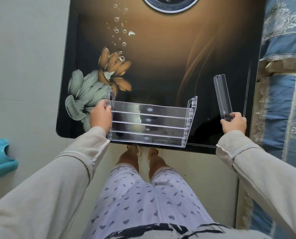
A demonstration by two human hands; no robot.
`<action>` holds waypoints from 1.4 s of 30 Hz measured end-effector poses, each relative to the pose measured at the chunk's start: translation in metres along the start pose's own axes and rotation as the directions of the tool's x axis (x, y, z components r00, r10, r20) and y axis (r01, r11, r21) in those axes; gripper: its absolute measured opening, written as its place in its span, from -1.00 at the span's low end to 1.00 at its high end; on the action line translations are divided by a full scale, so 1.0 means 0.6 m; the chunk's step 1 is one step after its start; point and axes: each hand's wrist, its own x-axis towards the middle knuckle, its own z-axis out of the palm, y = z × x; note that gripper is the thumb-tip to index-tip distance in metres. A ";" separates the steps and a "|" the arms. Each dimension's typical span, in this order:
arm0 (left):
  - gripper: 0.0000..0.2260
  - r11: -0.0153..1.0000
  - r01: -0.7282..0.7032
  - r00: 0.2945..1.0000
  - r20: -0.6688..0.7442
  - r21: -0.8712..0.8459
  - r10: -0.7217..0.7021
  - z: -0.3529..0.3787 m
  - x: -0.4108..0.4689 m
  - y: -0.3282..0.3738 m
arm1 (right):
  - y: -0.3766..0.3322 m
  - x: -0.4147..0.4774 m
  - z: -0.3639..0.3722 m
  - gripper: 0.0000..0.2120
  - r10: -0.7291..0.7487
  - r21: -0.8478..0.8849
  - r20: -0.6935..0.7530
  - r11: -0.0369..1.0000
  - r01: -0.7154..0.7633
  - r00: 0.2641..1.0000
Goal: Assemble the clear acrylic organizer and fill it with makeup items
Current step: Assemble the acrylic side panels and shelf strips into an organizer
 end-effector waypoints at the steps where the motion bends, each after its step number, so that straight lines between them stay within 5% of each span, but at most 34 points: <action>1: -0.71 1.000 0.000 1.000 0.013 0.013 0.000 -0.002 -0.001 0.002 | -0.008 -0.009 -0.004 -0.62 -0.031 0.045 -0.016 0.998 0.031 0.999; 5: -0.71 0.999 0.012 0.998 0.065 0.035 -0.015 -0.015 -0.006 0.008 | -0.048 -0.060 -0.028 -0.64 -0.255 0.131 -0.115 0.954 0.269 0.960; 8: -0.69 1.000 0.012 0.994 0.107 0.000 -0.012 -0.029 -0.006 0.008 | -0.082 -0.107 -0.040 -0.63 -0.529 0.013 -0.140 0.844 0.536 0.837; 12: -0.66 0.994 0.004 0.992 0.122 -0.112 0.010 -0.045 -0.003 0.011 | -0.135 -0.165 -0.029 -0.60 -0.779 -0.128 -0.012 0.623 0.772 0.627; 16: -0.66 0.990 -0.019 0.995 0.099 -0.138 0.033 -0.057 0.003 0.011 | -0.182 -0.199 0.011 -0.58 -0.840 -0.180 0.163 0.490 0.853 0.517; 20: -0.66 0.982 -0.038 0.995 0.083 -0.184 0.054 -0.062 0.006 0.011 | -0.214 -0.205 0.049 -0.58 -0.813 -0.226 0.269 0.467 0.855 0.516; 29: -0.65 0.973 -0.011 0.996 0.086 -0.230 0.032 -0.061 0.002 0.011 | -0.223 -0.197 0.061 -0.59 -0.763 -0.202 0.299 0.537 0.819 0.573; 42: -0.66 0.974 -0.028 0.995 0.089 -0.223 0.049 -0.059 0.003 0.009 | -0.224 -0.197 0.064 -0.59 -0.752 -0.198 0.339 0.530 0.824 0.565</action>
